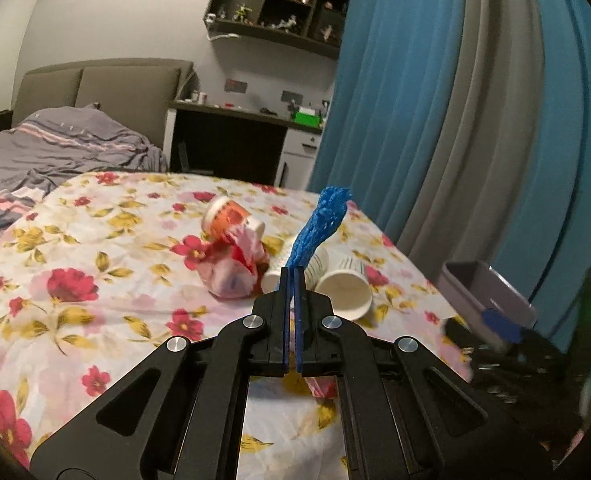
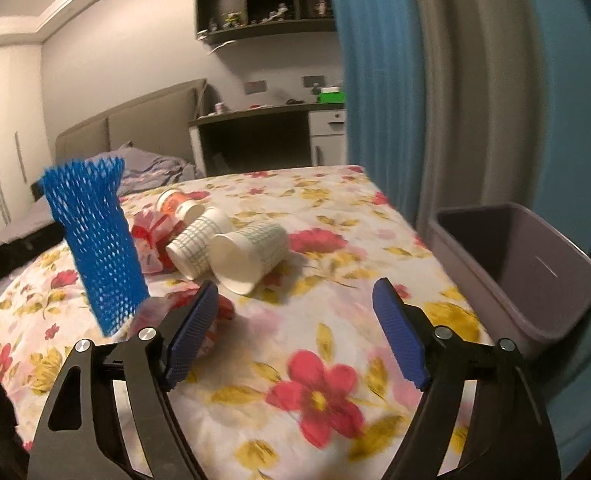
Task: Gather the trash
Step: 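Grasp the blue foam net with the left tool while the right tool grasps a white cup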
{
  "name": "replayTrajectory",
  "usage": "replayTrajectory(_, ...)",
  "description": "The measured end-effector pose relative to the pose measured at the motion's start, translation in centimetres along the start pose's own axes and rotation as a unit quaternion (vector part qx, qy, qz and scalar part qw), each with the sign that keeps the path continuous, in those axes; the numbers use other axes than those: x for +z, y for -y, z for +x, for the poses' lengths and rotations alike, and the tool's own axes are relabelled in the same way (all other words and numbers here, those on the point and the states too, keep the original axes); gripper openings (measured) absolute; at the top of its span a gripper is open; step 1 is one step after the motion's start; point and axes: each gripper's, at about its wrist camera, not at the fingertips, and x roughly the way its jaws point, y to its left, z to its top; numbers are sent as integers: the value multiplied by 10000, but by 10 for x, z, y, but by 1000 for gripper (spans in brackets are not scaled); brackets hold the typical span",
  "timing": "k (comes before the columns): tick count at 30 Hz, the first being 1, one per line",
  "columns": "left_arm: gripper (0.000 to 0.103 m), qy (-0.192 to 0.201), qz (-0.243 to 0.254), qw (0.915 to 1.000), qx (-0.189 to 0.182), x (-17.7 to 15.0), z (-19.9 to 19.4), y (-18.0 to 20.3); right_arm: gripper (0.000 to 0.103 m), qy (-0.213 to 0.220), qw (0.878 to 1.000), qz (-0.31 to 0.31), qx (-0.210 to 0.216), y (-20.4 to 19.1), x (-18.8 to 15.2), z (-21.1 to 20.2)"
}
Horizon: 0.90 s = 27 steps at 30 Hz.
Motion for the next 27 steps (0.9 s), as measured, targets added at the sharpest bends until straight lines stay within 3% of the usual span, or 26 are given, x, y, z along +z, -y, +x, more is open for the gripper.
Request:
replayTrajectory(11, 1, 122, -282, 9995, 15, 7, -6, -23, 51, -693, 9969, -364, -81, -24, 13, 79)
replayTrajectory(20, 1, 34, -375, 9993, -49, 5, 4, -27, 27, -958, 9942, -474, -70, -29, 16, 105)
replayTrajectory(25, 1, 0, -387, 9992, -46, 3, 7, -28, 7, -984, 9937, -523, -97, -29, 17, 107)
replayTrajectory(27, 1, -5, -396, 9992, -36, 3, 7, -29, 4, -916, 9943, -536, -127, -27, 17, 103)
